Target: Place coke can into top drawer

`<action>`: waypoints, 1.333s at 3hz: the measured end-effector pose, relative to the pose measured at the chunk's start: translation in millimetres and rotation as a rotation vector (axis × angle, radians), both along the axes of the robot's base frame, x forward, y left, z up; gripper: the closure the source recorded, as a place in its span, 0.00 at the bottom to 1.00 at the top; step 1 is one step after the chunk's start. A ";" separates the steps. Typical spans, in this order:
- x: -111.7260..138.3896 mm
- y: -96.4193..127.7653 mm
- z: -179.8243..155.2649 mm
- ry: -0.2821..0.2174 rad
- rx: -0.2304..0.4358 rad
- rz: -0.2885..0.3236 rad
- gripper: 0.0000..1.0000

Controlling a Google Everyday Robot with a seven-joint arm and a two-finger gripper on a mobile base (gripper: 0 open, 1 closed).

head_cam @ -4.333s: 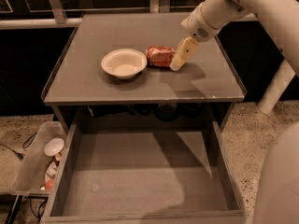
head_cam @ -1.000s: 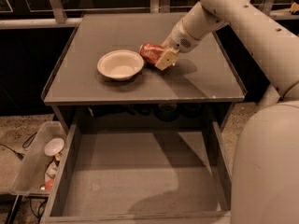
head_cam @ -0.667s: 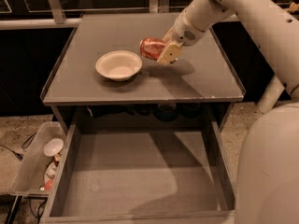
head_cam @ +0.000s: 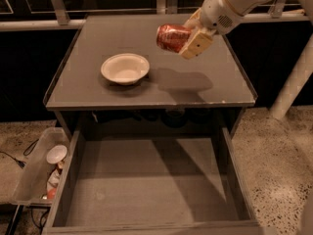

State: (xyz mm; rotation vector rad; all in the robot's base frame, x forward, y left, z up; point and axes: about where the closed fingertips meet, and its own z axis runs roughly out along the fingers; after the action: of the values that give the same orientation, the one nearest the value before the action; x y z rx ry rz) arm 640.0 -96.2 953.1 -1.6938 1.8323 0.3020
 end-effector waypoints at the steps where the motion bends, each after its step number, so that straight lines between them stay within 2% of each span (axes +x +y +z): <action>1: -41.9 -23.6 19.9 -0.037 -0.001 -0.003 1.00; 2: -95.0 -38.1 25.0 -0.057 -0.039 0.010 1.00; 3: -147.0 -48.9 12.7 -0.047 -0.073 -0.010 1.00; 4: -177.0 -50.3 -33.9 0.023 -0.080 -0.039 1.00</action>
Offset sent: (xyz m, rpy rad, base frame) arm -0.1710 -0.0582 0.0212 -0.1001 -0.0562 0.0257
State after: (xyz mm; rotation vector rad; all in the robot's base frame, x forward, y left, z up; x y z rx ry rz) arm 463.0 -146.5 919.1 -1.7123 1.9150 0.2355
